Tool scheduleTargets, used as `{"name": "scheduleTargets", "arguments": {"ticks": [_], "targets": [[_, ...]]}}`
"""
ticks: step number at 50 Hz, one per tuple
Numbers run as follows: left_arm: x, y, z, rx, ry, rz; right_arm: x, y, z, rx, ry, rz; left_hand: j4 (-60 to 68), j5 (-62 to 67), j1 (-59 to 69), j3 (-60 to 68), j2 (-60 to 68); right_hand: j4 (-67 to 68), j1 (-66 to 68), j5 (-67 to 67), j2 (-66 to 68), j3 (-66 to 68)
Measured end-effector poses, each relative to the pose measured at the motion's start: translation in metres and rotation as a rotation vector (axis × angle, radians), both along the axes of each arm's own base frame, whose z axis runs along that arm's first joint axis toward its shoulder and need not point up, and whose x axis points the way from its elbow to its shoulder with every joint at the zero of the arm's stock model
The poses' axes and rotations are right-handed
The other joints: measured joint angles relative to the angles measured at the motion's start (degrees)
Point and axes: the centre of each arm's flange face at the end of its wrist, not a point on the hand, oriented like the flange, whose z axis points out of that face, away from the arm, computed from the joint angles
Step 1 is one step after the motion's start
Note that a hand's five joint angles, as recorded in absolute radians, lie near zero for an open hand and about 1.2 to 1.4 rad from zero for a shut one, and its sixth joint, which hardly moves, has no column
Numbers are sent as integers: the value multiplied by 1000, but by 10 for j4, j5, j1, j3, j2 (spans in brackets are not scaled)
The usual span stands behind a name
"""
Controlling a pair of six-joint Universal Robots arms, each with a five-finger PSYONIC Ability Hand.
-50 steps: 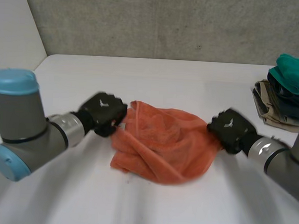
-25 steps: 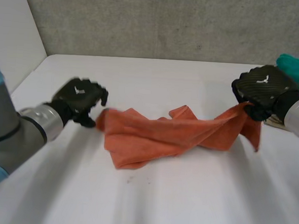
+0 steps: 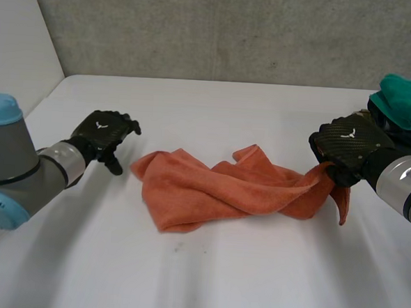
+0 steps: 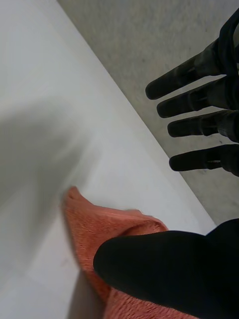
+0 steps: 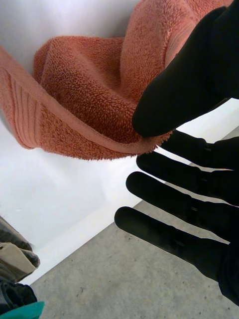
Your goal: Fold the laundry.
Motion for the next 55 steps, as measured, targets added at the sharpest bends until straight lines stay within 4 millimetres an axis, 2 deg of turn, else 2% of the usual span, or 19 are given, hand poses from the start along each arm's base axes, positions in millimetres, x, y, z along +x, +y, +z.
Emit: {"name": "scheduleTargets", "arguments": {"ticks": [4,5,10,16,19,20,22,27,29,32,33,34,35,40,46,50,55], "targets": [[-5,-7,-4,38,32,-26,0,0,-1,0,0,1,0,0,0,0,0,0,0,0,0,0],[-11,-13,-10,106,64,-52,0,0,-2,0,0,0,0,0,0,0,0,0,0,0,0,0],[-19,-24,-27,225,82,-73,-1,-1,-2,0,1,-5,34,39,12,28,28,0,0,0,0,0],[-24,-38,-45,278,71,-56,-3,-1,-3,3,1,-11,188,190,178,181,182,0,0,0,0,0],[-23,-44,-49,271,63,-35,-4,-1,-3,2,1,-12,221,222,208,215,216,0,0,0,0,0],[-23,-45,-50,268,60,-28,-4,-1,-2,1,1,-13,317,316,306,310,312,0,0,0,0,0],[-24,-47,-50,260,56,-19,-4,-1,-1,-4,1,-15,425,422,411,416,423,0,0,0,0,0],[-27,-45,-45,243,47,-4,-6,-2,7,-33,-3,-27,464,443,416,454,457,0,0,0,0,0],[-27,-44,-36,223,46,7,-8,-3,13,-53,-6,-35,464,443,416,454,457,0,0,0,0,0],[-24,-39,-5,161,51,38,-13,-7,30,-108,-16,-59,464,443,416,454,457,0,0,0,0,0],[-24,-39,-5,161,51,38,-13,-7,30,-108,-16,-59,464,443,416,454,457,0,0,0,0,0],[-20,-36,22,104,61,62,-15,-8,35,-123,-19,-66,464,443,416,454,457,0,0,0,0,0],[-17,-34,33,78,67,73,-20,-10,51,-169,-28,-86,464,443,416,454,457,0,0,0,0,0],[11,-13,116,-118,108,151,-37,-13,97,-266,-38,-152,464,443,416,455,459,0,0,0,0,3],[40,28,187,-304,135,209,-66,-8,147,-327,-21,-260,465,443,416,456,459,1,14,7,0,3],[49,54,210,-372,129,220,-73,-4,159,-312,-6,-280,465,443,416,457,459,1,17,8,0,3],[53,68,208,-384,79,224,-64,-3,149,-259,29,-244,467,443,416,457,459,1,17,8,0,3]]}}
